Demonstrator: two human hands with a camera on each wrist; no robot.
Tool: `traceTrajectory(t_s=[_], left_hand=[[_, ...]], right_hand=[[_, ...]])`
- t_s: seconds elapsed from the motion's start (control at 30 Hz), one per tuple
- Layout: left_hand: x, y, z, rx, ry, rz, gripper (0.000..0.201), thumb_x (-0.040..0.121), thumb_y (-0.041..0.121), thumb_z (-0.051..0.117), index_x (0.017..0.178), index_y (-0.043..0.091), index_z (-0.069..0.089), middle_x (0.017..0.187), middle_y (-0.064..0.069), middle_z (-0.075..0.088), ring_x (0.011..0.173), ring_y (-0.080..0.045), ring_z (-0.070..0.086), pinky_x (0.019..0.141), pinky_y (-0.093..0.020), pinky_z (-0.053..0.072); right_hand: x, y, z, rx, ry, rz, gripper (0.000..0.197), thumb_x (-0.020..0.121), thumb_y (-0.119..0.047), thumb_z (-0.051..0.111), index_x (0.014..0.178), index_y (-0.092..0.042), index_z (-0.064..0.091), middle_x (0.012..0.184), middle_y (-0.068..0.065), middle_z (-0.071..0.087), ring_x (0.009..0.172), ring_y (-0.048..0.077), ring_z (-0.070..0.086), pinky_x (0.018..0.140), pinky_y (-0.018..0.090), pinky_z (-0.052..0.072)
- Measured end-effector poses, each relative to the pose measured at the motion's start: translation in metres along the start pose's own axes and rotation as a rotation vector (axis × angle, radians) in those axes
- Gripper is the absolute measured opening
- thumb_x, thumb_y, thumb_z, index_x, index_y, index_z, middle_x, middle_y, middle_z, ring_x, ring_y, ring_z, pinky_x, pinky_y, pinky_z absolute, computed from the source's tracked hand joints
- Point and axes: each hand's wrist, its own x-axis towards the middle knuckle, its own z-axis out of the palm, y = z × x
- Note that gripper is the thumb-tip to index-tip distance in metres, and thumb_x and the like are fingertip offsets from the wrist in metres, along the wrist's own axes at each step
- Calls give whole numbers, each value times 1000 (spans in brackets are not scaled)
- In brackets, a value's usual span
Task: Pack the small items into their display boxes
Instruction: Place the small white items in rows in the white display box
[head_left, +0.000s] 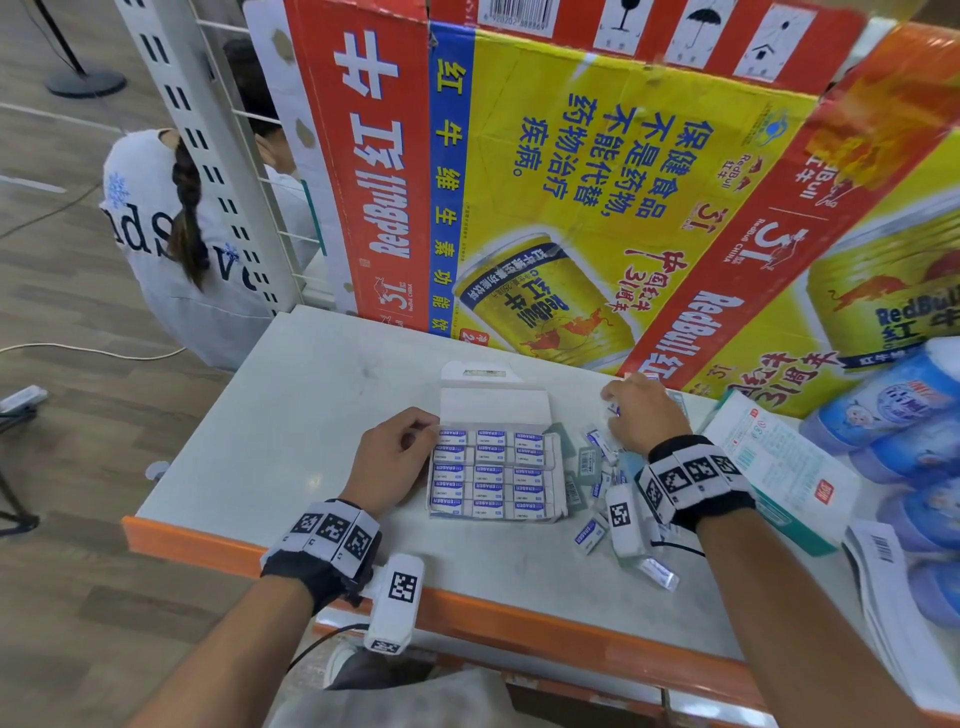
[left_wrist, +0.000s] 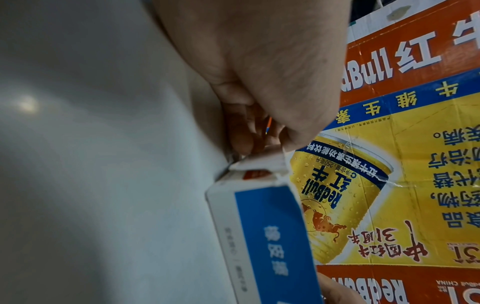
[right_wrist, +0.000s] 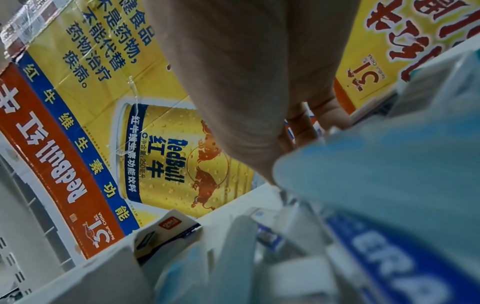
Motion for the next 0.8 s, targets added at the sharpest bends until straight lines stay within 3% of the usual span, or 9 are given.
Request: traceTrajectory(t_s=[0.07, 0.13, 0.23, 0.33, 0.4, 0.5, 0.6, 0.7, 0.8], left_hand=[[0, 0, 0, 1, 2, 3, 13, 92, 24, 56, 83, 29, 64, 81, 8, 72, 77, -10, 66, 71, -25, 51], [1, -1, 0, 6, 4, 7, 12, 92, 24, 56, 84, 28, 64, 82, 9, 72, 77, -10, 66, 71, -25, 51], [1, -1, 0, 12, 2, 8, 12, 92, 23, 56, 85, 27, 65, 83, 9, 72, 78, -9, 65, 73, -25, 51], [2, -2, 1, 14, 3, 15, 12, 92, 23, 56, 84, 27, 64, 81, 9, 72, 76, -9, 65, 70, -20, 49], [2, -3, 1, 4, 5, 15, 12, 92, 22, 56, 85, 26, 65, 80, 7, 72, 74, -10, 64, 66, -15, 47], [2, -4, 1, 0, 5, 16, 12, 92, 23, 56, 84, 26, 65, 78, 9, 71, 73, -8, 64, 63, -12, 45], [2, -5, 1, 0, 4, 25, 12, 92, 24, 56, 84, 29, 64, 78, 11, 71, 72, -5, 63, 62, -8, 44], [3, -6, 1, 14, 4, 39, 13, 91, 25, 57, 83, 31, 64, 76, 14, 71, 70, -3, 63, 63, -8, 44], [3, -7, 1, 29, 3, 52, 14, 91, 24, 57, 82, 33, 63, 77, 18, 70, 71, -1, 63, 64, -8, 43]], right_hand=[[-1, 1, -1, 34, -7, -26, 34, 86, -8, 53, 119, -16, 57, 124, 12, 47, 116, 30, 45, 96, 40, 43], [-5, 1, -1, 174, -24, -88, 30, 88, -9, 54, 116, -18, 59, 120, 10, 46, 104, 24, 50, 94, 31, 41], [-14, -3, -5, 430, 28, -152, 28, 90, -3, 51, 109, -18, 63, 111, 8, 47, 86, 17, 49, 80, 19, 35], [-25, -8, -14, 625, 109, -168, 24, 85, 1, 58, 98, -18, 66, 100, 4, 53, 84, 19, 52, 76, 20, 37], [-31, -11, -20, 706, 133, -191, 22, 82, -2, 64, 93, -20, 64, 99, -3, 57, 80, 11, 54, 74, 21, 41], [-38, -17, -23, 821, 155, -195, 14, 86, -2, 60, 91, -15, 61, 97, -6, 65, 68, -1, 57, 65, 14, 45], [-43, -22, -24, 907, 155, -197, 14, 90, -1, 53, 91, -12, 62, 80, 3, 71, 60, 6, 63, 52, 9, 43], [-49, -30, -24, 925, 134, -193, 11, 88, -4, 58, 91, -14, 63, 76, 0, 72, 64, 14, 65, 55, 19, 49], [-54, -39, -21, 792, 180, -247, 10, 84, -12, 65, 87, -21, 66, 83, -5, 67, 66, 2, 56, 64, 18, 48]])
